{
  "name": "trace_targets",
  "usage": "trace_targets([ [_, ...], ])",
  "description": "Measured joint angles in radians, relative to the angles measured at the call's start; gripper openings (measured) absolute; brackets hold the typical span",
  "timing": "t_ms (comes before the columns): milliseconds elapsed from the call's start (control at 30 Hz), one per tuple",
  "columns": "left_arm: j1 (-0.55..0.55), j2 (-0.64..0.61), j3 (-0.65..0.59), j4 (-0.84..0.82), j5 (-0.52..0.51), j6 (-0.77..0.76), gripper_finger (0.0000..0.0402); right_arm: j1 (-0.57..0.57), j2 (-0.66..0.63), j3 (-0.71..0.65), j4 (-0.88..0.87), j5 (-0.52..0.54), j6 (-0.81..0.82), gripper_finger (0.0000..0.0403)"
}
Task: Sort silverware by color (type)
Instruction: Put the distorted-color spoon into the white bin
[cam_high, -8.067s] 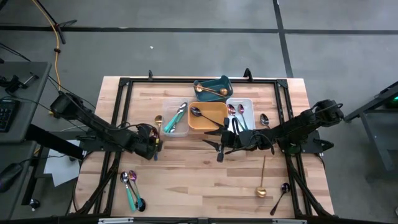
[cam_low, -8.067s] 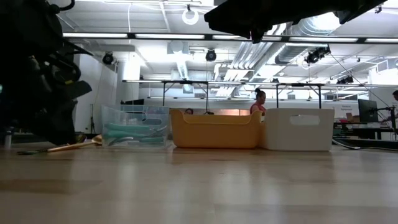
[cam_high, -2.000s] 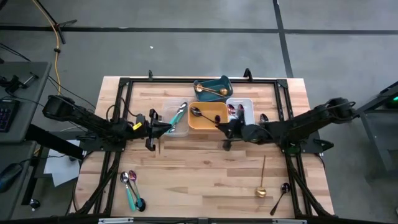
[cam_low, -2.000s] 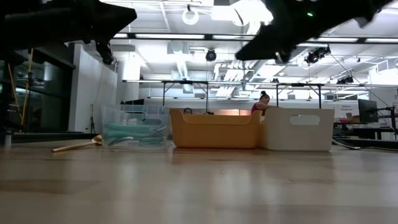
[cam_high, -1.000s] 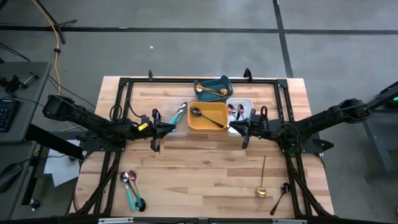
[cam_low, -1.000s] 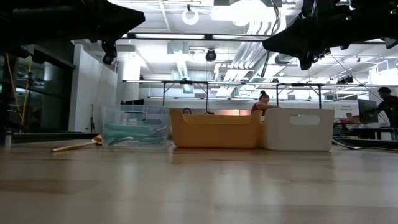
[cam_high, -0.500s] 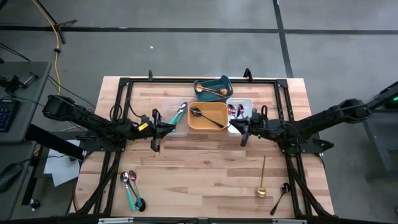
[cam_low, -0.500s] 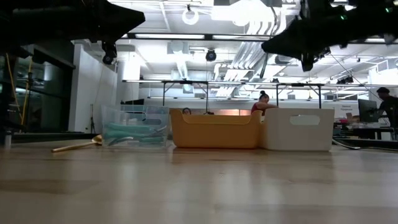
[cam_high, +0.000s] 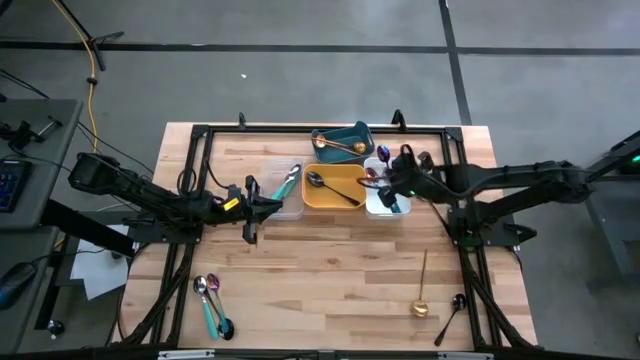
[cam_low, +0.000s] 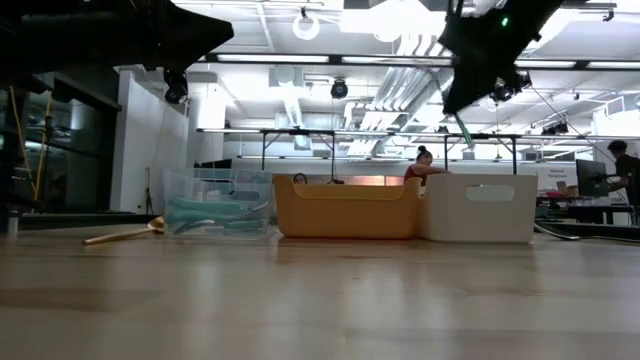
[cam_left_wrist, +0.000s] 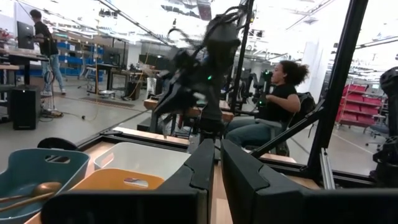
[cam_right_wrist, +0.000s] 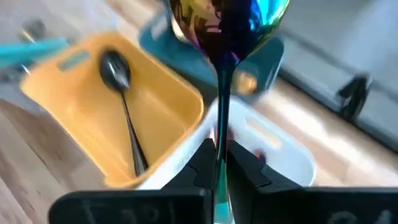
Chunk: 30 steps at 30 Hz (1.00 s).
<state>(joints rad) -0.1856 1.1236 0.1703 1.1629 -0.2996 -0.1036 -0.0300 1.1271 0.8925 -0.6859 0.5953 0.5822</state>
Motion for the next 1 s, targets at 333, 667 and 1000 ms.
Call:
trace_targets([
  [333, 0.0, 0.0, 0.0, 0.0, 0.0, -0.024, 0.0021, -0.156, 0.234, -0.012, -0.014, -0.206, 0.022, 0.001],
  [667, 0.0, 0.0, 0.0, 0.0, 0.0, -0.026, 0.0021, -0.246, 0.394, -0.013, -0.095, -0.331, 0.075, 0.0017],
  [1000, 0.0, 0.0, 0.0, 0.0, 0.0, -0.027, 0.0021, -0.245, 0.418, -0.013, -0.081, -0.345, 0.067, 0.0035],
])
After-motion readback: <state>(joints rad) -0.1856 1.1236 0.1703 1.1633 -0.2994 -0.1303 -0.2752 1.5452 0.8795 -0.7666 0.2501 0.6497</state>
